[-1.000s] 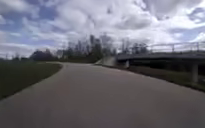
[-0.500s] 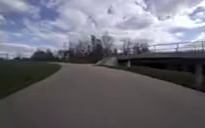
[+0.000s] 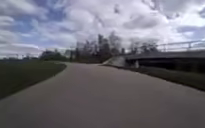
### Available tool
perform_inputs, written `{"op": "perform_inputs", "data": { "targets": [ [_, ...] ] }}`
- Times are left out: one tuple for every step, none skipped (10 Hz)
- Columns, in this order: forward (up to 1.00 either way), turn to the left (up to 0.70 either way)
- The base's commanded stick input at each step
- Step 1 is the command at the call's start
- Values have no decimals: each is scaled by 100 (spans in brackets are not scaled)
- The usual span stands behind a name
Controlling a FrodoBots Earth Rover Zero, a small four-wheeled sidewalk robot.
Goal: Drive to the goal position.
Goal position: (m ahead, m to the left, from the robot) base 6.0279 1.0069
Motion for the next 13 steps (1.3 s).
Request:
{"op": "perform_inputs", "data": {
  "targets": [
    [100,0],
    [100,0],
    [100,0],
    [100,0],
    [100,0],
    [100,0],
    [100,0],
    [100,0],
    [100,0],
    [100,0],
    [100,3],
    [100,17],
    [100,28]
  ]
}}
